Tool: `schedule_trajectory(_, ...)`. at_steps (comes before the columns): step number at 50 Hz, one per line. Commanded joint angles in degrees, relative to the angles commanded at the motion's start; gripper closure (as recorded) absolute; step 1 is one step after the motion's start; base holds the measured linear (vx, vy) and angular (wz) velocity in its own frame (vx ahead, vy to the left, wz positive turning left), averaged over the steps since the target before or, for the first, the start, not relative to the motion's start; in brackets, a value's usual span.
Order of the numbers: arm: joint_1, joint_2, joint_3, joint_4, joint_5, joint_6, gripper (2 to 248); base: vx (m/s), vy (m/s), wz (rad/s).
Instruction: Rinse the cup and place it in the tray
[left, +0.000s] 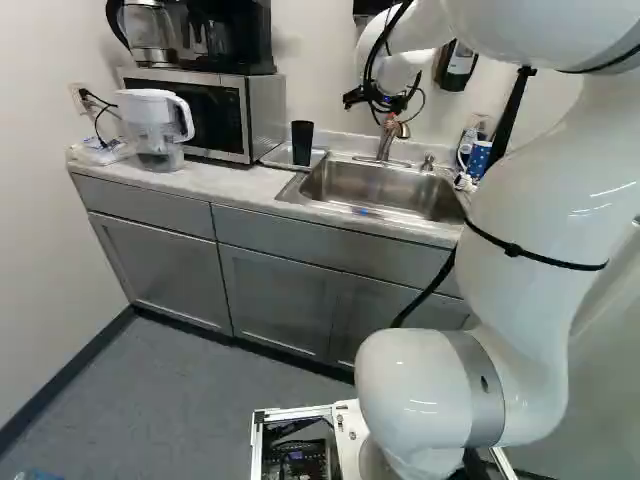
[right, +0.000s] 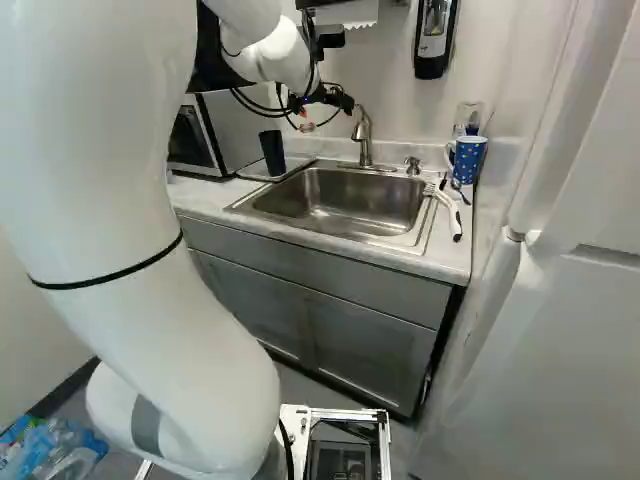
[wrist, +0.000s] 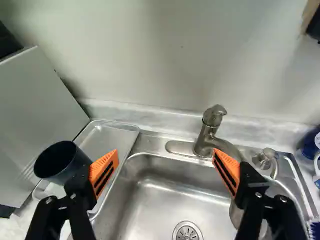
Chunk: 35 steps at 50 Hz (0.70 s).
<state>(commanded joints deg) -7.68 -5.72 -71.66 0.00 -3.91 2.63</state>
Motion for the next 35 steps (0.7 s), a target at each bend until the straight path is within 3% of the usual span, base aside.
schedule_trajectory(35, -0.4, 5.6, 5.7, 0.0, -8.7, 0.0, 3, 0.000, 0.000, 0.000)
